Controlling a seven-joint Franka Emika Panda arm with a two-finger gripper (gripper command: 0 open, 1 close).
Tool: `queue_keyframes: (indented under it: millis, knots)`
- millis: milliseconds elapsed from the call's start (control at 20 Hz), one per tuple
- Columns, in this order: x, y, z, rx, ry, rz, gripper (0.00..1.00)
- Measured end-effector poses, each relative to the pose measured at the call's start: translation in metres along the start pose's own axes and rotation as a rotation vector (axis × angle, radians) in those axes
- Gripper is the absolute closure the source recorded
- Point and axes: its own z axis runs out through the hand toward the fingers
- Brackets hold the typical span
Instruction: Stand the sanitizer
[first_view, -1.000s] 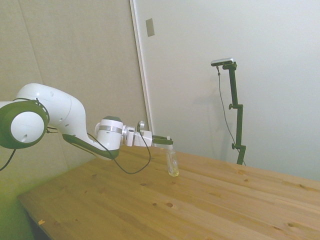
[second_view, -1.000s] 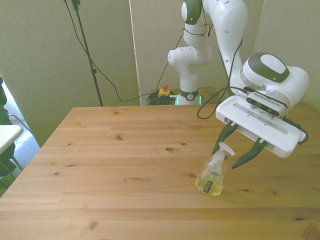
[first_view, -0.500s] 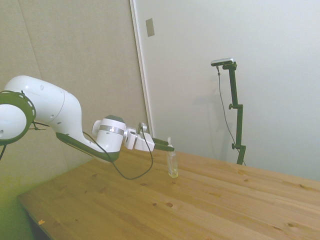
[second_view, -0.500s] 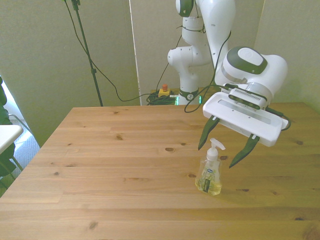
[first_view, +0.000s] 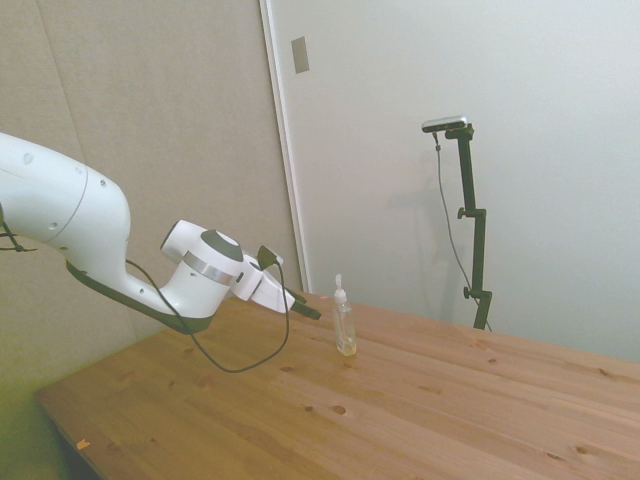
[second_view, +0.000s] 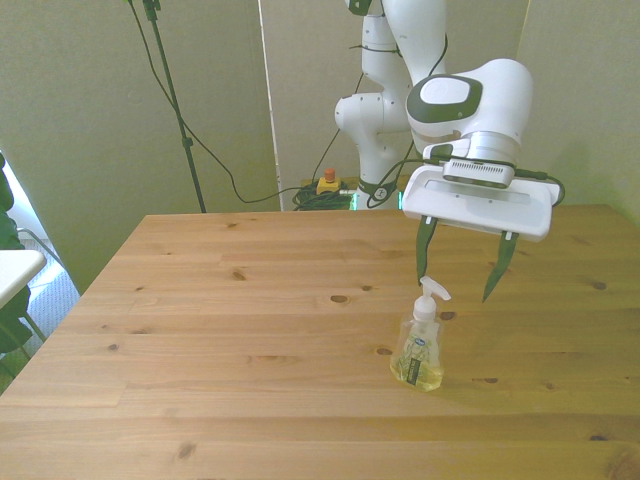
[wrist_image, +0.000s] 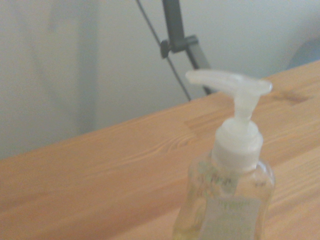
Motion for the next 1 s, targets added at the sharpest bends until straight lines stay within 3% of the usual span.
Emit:
queue_keyframes:
  millis: [300, 650, 800, 1000]
  knots:
    - [-0.027, 0.033, -0.005, -0.087, -0.191, -0.134, 0.0]
    - [-0.056, 0.03, -0.044, -0.136, -0.404, -0.264, 0.0]
    - [-0.049, 0.025, -0.073, -0.166, -0.502, -0.335, 0.0]
    - [-0.003, 0.038, -0.101, -0.182, -0.633, -0.442, 0.0]
